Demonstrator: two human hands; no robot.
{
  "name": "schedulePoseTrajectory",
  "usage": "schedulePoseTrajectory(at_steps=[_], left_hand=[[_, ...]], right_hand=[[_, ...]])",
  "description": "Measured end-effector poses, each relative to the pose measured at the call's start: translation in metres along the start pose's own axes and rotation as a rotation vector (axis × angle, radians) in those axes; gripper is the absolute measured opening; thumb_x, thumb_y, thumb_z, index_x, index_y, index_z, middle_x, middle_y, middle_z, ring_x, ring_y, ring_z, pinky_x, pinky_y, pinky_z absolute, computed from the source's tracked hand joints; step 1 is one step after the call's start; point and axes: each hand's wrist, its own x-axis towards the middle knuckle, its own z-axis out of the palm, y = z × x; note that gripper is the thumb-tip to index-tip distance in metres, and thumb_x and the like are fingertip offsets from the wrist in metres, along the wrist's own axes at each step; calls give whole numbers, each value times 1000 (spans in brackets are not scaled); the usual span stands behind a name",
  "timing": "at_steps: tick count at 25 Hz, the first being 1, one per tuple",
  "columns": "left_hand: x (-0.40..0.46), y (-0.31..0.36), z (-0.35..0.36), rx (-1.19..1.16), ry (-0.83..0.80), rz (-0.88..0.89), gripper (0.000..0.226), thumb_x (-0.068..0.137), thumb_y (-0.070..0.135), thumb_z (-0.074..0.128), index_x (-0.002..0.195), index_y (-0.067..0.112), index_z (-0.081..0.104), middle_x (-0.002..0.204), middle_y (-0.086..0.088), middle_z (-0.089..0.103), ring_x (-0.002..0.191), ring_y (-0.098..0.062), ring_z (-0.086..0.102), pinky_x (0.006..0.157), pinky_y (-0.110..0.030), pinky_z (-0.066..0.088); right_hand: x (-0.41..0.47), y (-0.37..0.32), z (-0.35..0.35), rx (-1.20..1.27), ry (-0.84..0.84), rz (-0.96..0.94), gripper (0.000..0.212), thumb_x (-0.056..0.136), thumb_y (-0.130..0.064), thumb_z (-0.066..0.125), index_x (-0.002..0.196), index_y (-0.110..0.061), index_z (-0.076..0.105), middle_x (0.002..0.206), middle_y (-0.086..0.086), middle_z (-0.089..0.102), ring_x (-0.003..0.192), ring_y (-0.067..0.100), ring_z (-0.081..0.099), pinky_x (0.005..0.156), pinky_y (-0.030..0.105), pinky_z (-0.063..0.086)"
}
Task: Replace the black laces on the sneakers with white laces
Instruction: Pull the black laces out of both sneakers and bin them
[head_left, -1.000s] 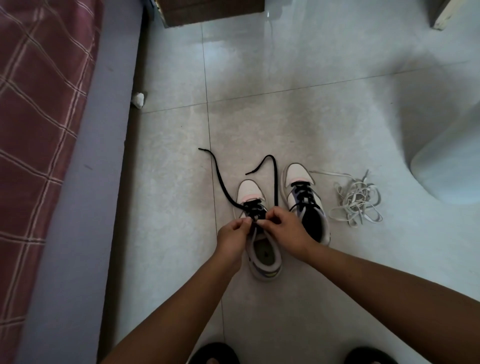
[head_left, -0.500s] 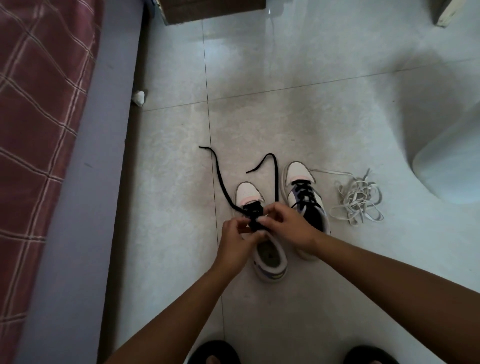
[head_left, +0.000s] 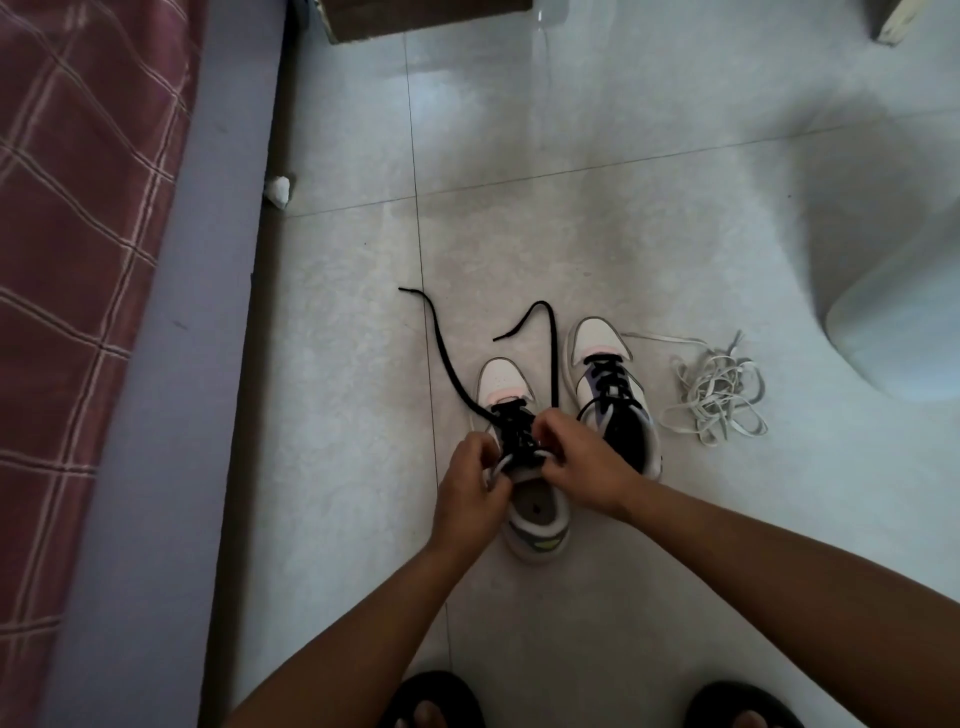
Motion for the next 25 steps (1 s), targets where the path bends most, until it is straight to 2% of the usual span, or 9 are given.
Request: schedulePoseTrajectory(at_steps=[3,4,7,10,13,16,19,22,25], left_hand=[[1,-5,-3,92,-83,113,28,86,-1,56,109,13,60,115,-3,46,103,-13,53,86,-9,43],[1,-5,-4,125,-105,128,28,87,0,54,111,13,61,119,-3,43,103,-12,52,84,-7,41],[2,-4,-4,227,-153,202,28,90,1,51,114,11,59,128,-7,37,103,-16,52,85,-17,44],[1,3,3,345,-195,163,26,95,24,46,121,21,48,126,-6,49,103,-17,55,89,-36,50],[2,13,10,456,-287,91,35,94,22,50,127,14,39,130,-12,40,107,-22,48,86,-34,49],[15,16,-2,301,-307,29,19,90,6,53,108,9,50,120,-14,40,102,-25,47,84,-27,44],[20,18,-17,27,-327,-52,26,82,-12,54,77,13,51,93,-5,43,85,-11,48,74,-11,40],[13,25,-26,-431,-303,-267,31,81,-13,59,66,13,48,70,-2,51,69,-8,53,64,-18,45],[15,25,-37,-810,-310,-412,19,79,1,63,73,16,52,81,-3,62,85,-17,60,80,-35,47]], right_hand=[[0,2,0,-91,-27,-64,26,79,5,55,101,-8,58,92,-4,44,77,5,41,67,12,29],[1,2,0,-116,-31,-78,26,79,4,55,102,-7,60,92,-4,43,75,1,39,69,12,28],[-2,2,1,-205,-8,-115,22,82,1,55,101,-6,61,94,1,45,78,9,46,70,16,27],[-6,3,5,-383,4,-224,22,82,0,55,102,0,62,100,18,54,89,29,52,72,26,32],[-12,3,5,-538,-9,-288,28,83,-5,58,110,0,62,100,21,58,90,32,55,72,37,45],[-16,1,6,-651,-13,-303,28,77,-7,65,106,-3,63,93,17,58,83,31,57,59,36,48],[-9,-3,8,-340,-66,-73,17,82,-6,58,99,-9,58,97,10,42,88,23,45,71,27,34],[1,-7,4,25,-91,142,23,80,6,56,78,-16,51,93,8,40,88,17,41,72,18,34],[0,-13,-3,419,-87,225,33,77,17,53,67,-15,53,73,3,55,74,12,52,66,16,42]])
